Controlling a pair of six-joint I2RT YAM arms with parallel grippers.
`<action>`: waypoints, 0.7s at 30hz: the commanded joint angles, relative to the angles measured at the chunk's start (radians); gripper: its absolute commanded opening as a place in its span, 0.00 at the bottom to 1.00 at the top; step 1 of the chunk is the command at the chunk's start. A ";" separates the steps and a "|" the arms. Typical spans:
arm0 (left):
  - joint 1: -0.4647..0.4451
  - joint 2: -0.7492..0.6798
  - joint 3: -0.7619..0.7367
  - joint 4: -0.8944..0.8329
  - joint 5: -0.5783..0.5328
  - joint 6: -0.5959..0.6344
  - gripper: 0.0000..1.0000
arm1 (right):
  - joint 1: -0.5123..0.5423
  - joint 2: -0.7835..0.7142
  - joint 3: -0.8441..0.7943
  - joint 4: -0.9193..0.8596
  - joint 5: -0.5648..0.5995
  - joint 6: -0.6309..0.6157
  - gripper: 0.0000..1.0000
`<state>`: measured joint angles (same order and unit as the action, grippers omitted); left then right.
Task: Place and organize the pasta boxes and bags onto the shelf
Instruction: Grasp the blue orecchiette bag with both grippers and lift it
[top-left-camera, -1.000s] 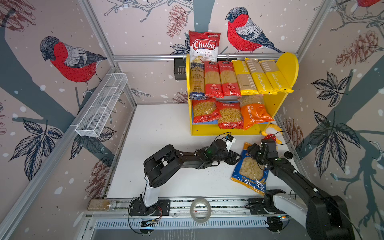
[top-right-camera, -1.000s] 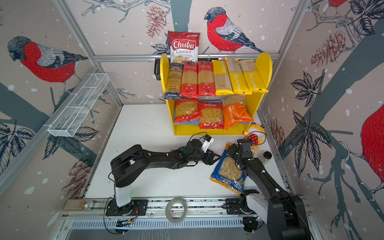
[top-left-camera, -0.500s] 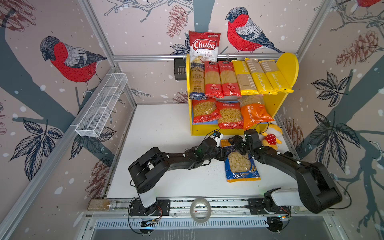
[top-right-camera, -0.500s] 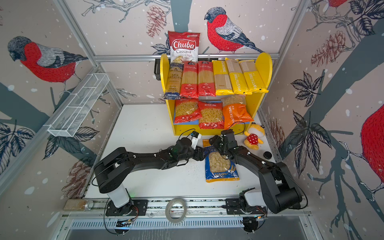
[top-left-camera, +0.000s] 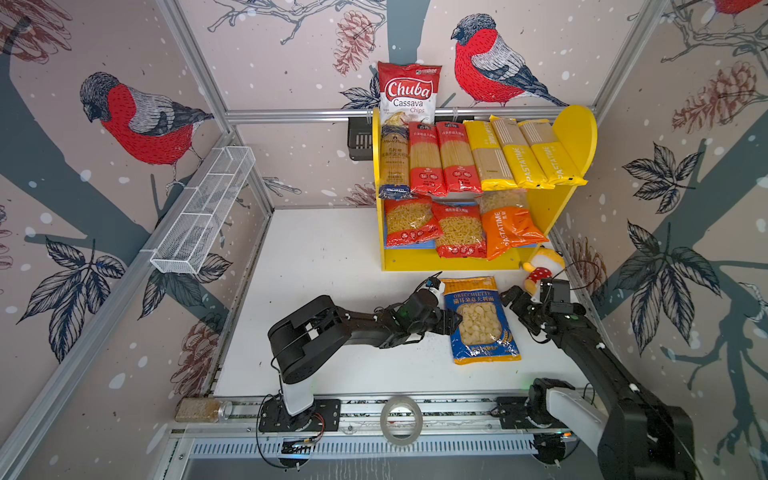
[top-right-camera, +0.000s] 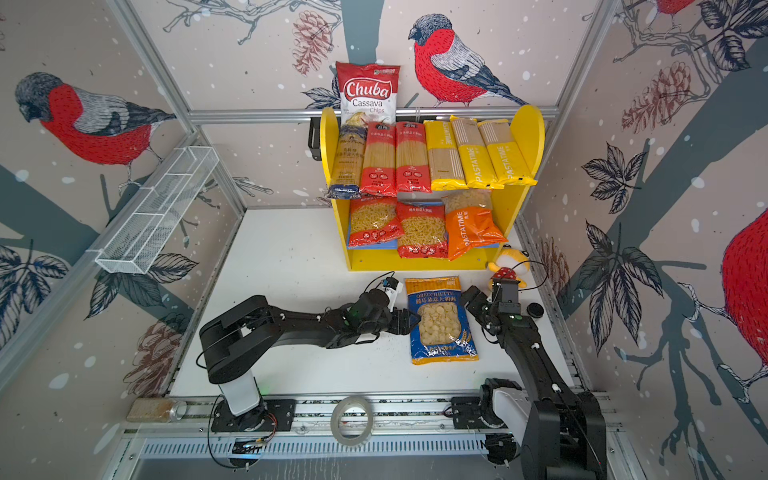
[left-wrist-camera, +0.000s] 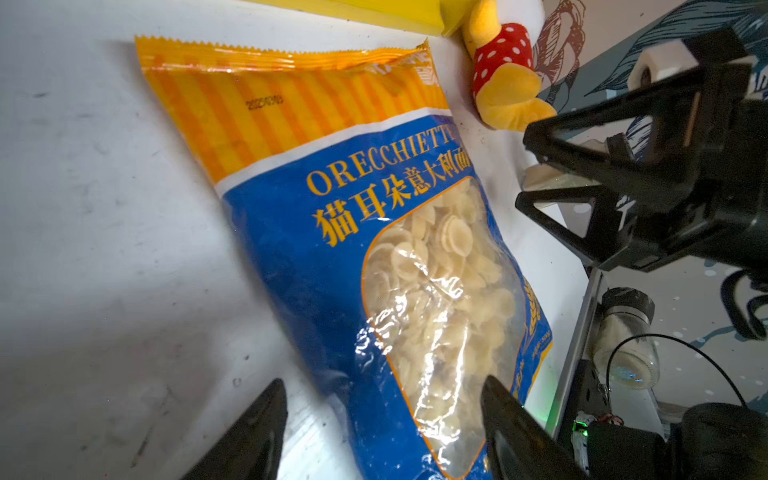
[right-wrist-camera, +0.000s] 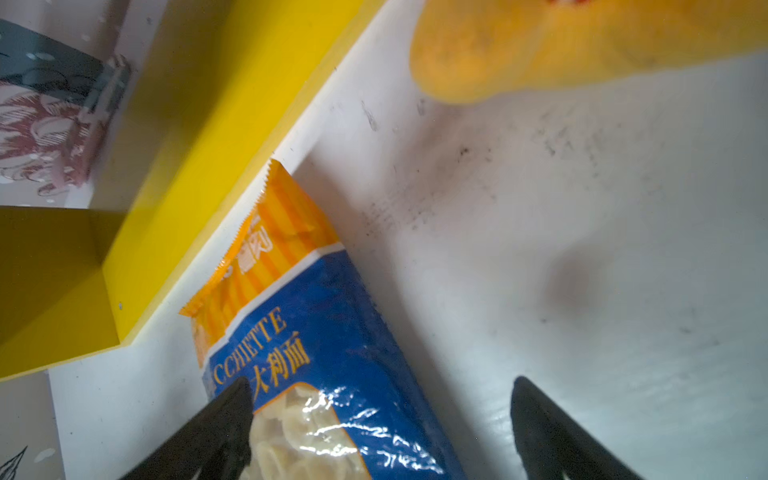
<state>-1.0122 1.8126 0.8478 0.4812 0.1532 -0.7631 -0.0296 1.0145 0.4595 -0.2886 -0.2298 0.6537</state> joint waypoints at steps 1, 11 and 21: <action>-0.002 0.030 -0.001 0.073 0.060 -0.060 0.72 | 0.015 0.044 -0.026 0.018 -0.054 -0.020 0.92; 0.041 0.108 0.026 0.041 0.086 -0.114 0.69 | 0.140 0.079 -0.161 0.292 -0.223 0.101 0.58; 0.125 0.097 0.043 0.173 0.164 -0.098 0.43 | 0.154 -0.048 -0.205 0.529 -0.308 0.281 0.14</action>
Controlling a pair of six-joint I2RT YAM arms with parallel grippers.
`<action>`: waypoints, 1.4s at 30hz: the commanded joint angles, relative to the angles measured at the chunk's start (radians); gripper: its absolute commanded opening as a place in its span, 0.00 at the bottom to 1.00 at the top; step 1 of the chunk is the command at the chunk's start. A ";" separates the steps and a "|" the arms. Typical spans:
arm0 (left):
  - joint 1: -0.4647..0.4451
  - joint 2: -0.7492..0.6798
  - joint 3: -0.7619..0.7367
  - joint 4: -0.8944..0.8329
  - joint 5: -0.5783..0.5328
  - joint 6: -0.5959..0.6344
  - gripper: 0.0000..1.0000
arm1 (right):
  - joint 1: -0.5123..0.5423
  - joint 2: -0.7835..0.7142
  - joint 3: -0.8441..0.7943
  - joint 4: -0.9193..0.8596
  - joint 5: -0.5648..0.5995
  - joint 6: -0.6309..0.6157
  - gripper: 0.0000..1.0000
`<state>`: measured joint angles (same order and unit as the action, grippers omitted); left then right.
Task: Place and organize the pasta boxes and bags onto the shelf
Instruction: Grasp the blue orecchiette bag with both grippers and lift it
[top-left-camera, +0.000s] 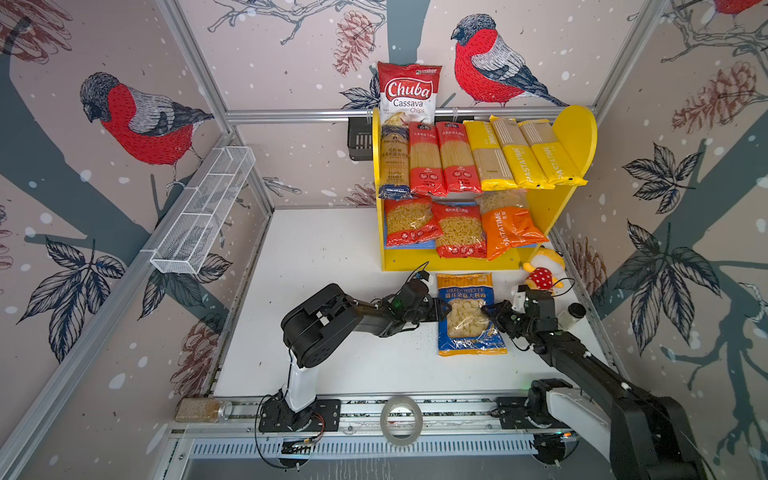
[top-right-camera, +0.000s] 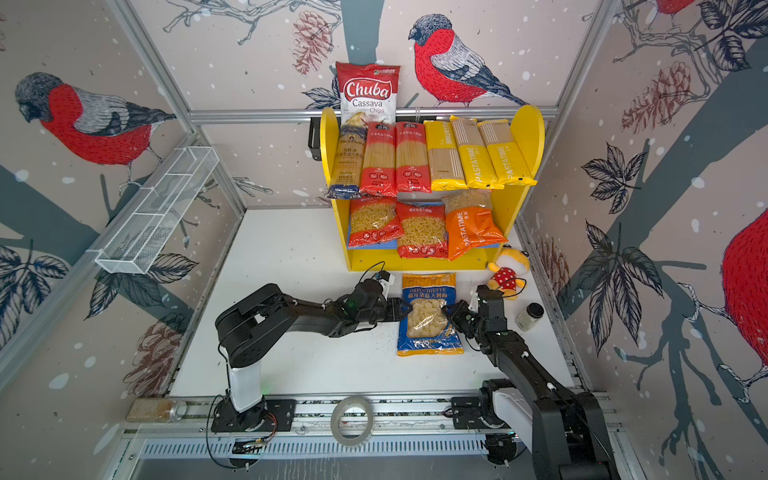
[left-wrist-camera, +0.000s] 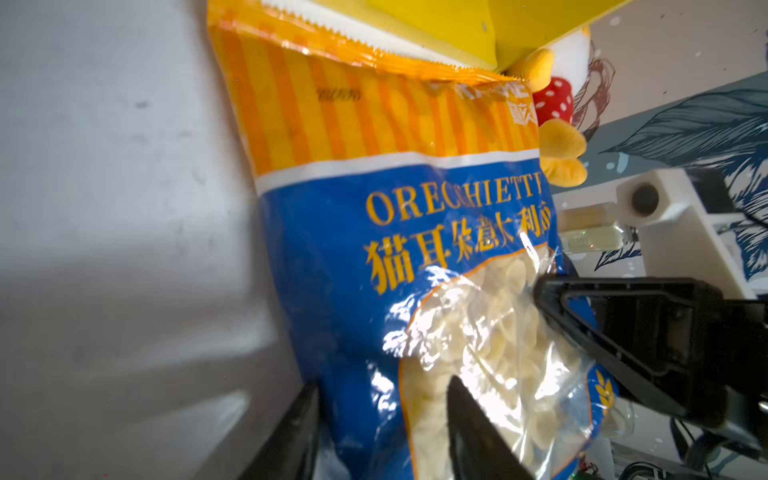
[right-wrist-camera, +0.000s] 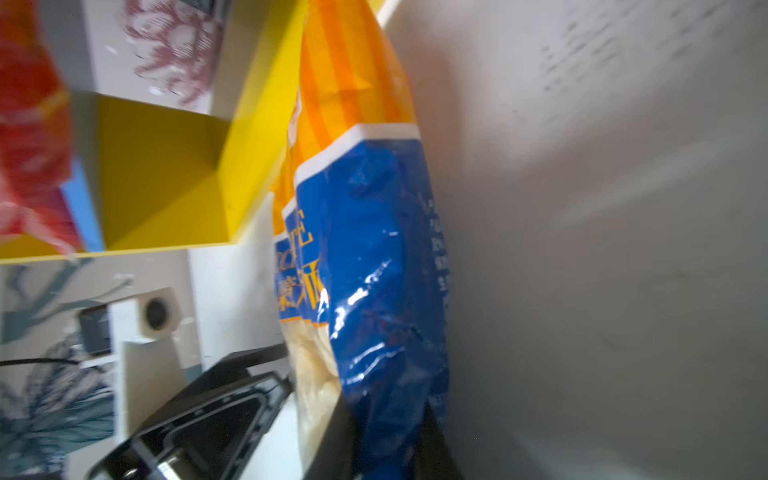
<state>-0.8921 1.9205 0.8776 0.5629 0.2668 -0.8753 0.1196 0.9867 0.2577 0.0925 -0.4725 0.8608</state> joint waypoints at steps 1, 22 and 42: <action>0.005 -0.015 0.017 0.098 0.056 0.015 0.40 | 0.006 -0.028 -0.005 0.163 -0.066 0.086 0.12; 0.058 -0.113 -0.002 0.103 0.050 0.056 0.52 | -0.138 0.068 0.035 0.739 -0.191 0.315 0.00; 0.082 -0.129 -0.033 0.070 0.052 0.063 0.65 | -0.087 0.168 -0.005 0.719 -0.070 0.255 0.00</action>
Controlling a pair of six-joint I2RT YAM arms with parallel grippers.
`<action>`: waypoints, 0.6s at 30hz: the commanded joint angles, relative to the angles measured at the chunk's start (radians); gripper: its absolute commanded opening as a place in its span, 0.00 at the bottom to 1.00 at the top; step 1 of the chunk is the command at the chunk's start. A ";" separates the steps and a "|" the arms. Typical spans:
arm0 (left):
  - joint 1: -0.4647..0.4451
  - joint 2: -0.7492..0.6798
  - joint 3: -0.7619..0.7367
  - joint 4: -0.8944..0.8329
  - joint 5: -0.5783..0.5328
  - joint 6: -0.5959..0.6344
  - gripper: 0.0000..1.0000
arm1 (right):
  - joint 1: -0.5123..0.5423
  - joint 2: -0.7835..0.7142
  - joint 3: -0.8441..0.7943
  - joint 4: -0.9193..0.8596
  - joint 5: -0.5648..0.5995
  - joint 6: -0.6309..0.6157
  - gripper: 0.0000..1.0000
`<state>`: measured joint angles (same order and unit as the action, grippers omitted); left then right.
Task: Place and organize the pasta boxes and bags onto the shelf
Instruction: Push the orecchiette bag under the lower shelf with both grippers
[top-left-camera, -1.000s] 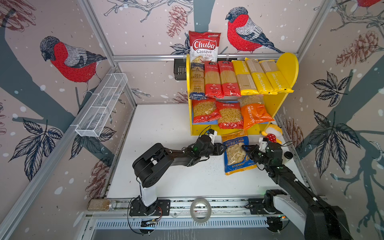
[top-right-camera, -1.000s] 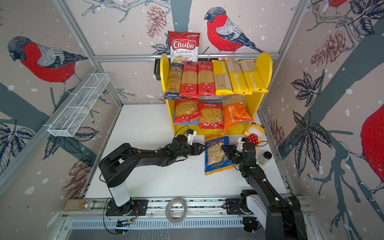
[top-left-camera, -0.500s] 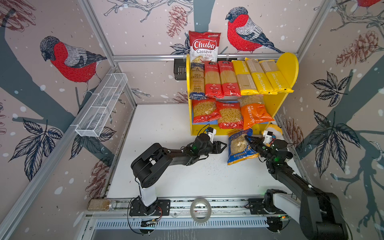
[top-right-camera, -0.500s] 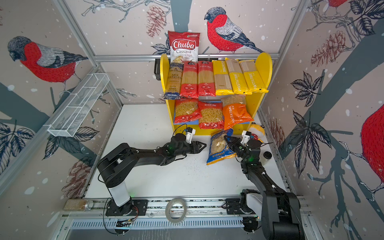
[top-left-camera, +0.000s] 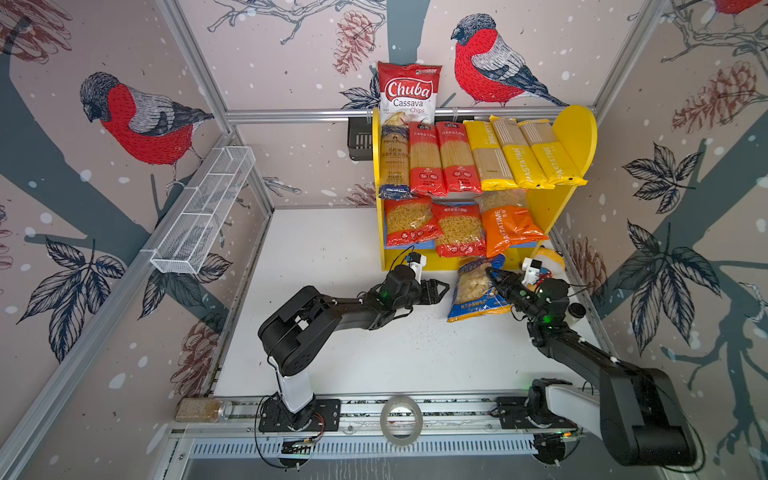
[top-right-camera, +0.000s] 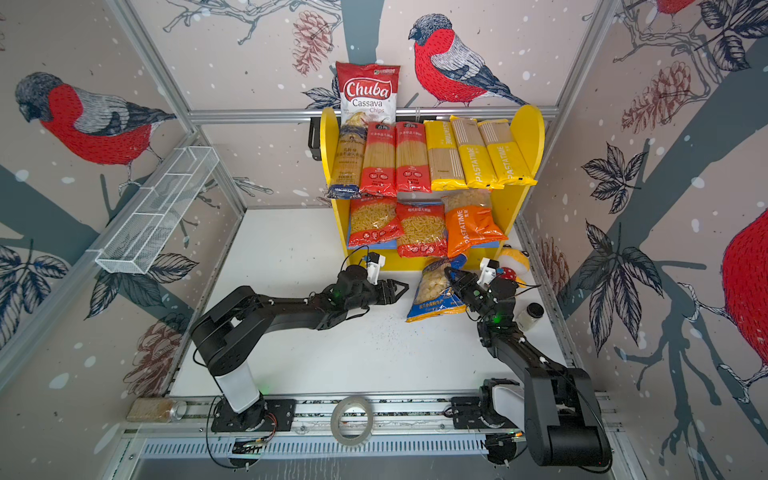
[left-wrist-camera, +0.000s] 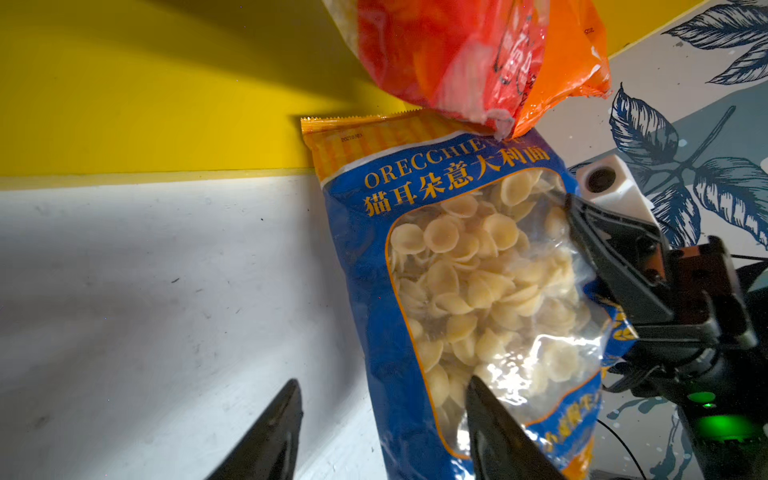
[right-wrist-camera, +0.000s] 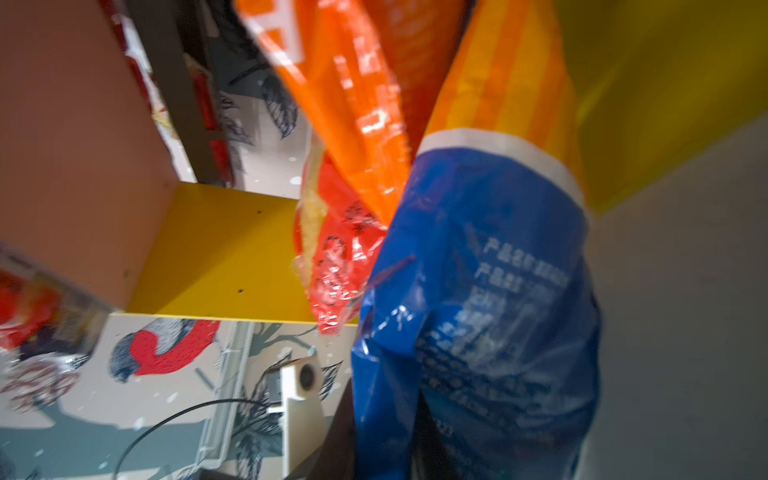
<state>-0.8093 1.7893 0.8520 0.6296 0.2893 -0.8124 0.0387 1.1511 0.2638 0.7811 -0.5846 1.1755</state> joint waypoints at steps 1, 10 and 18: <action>-0.002 0.000 -0.017 0.004 0.036 -0.010 0.67 | -0.009 0.007 -0.007 -0.023 0.065 -0.080 0.00; -0.052 0.042 -0.110 0.143 0.124 -0.121 0.73 | -0.042 0.186 -0.021 -0.006 0.055 -0.037 0.00; -0.078 0.137 -0.058 0.104 0.100 -0.118 0.73 | -0.008 0.227 0.026 0.007 0.117 0.049 0.00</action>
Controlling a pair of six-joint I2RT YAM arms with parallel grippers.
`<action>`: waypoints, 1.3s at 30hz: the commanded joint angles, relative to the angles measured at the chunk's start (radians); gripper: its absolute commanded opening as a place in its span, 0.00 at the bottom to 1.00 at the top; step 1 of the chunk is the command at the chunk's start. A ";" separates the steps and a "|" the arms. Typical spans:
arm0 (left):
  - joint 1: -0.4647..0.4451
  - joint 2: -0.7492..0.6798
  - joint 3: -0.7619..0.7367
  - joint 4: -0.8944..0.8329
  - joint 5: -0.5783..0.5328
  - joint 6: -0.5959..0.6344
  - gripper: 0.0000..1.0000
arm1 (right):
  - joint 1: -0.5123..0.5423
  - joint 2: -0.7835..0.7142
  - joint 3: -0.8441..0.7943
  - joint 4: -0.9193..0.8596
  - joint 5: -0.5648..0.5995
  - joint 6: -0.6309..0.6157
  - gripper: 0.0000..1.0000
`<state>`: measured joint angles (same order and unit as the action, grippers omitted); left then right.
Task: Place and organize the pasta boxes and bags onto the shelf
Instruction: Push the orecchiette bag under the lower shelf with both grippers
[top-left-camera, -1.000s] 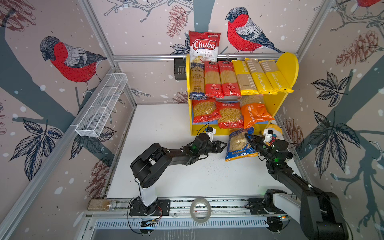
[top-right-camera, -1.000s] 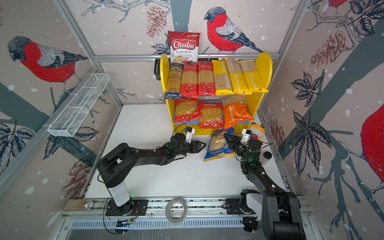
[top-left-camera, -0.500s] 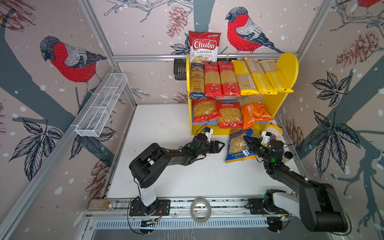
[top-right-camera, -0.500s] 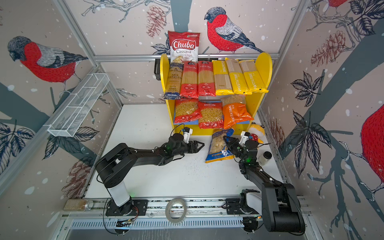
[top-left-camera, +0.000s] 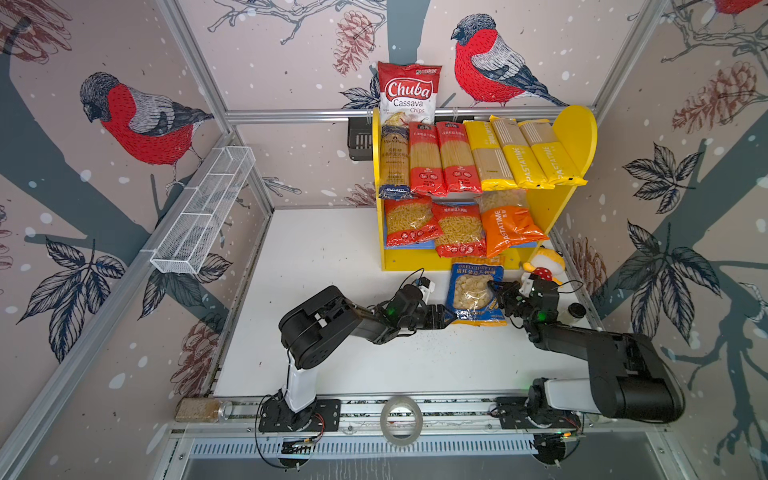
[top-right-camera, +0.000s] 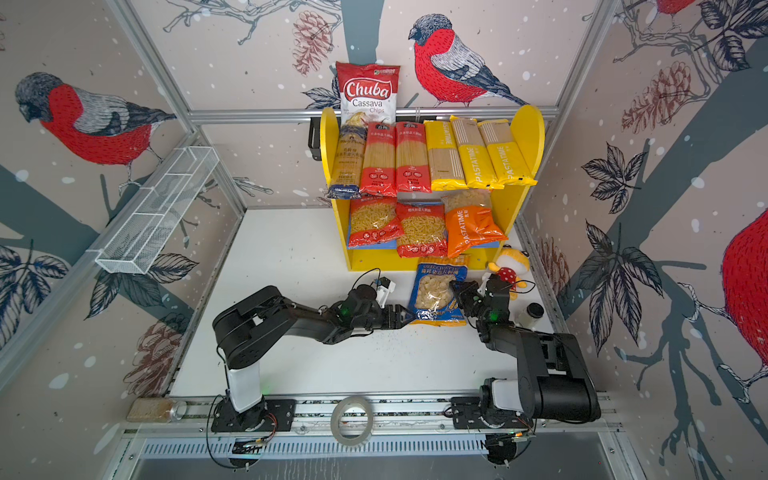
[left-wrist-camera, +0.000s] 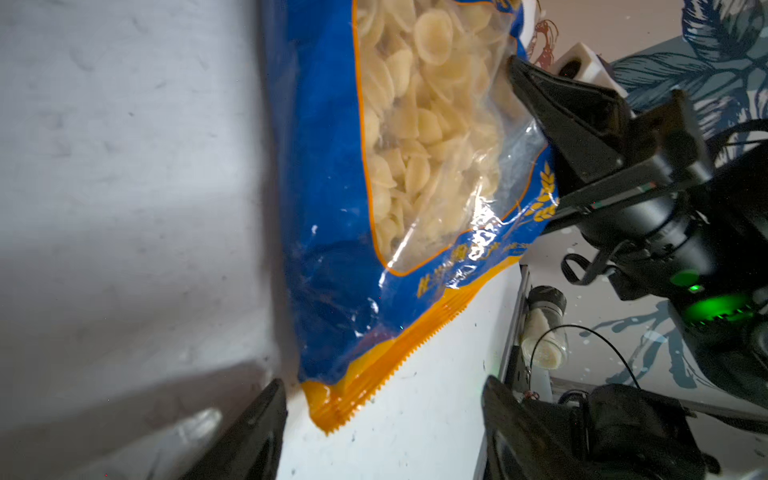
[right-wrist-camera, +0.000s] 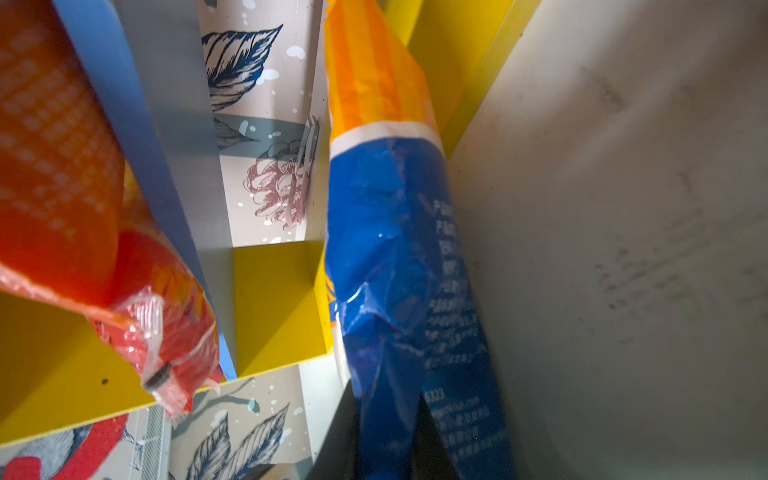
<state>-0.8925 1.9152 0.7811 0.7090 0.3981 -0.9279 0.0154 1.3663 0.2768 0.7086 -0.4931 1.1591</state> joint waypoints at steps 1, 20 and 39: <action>0.010 0.010 0.016 0.023 -0.017 -0.005 0.72 | 0.027 0.020 0.015 0.108 0.030 0.095 0.00; 0.087 -0.067 0.006 0.008 -0.093 0.074 0.71 | 0.145 0.398 0.307 0.303 0.033 0.263 0.14; 0.090 -0.054 -0.036 -0.007 -0.104 0.084 0.70 | 0.079 0.030 0.136 -0.473 -0.028 -0.339 0.72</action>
<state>-0.8005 1.8740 0.7605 0.6682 0.2874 -0.8322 0.0875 1.4361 0.4366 0.3424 -0.4980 0.9199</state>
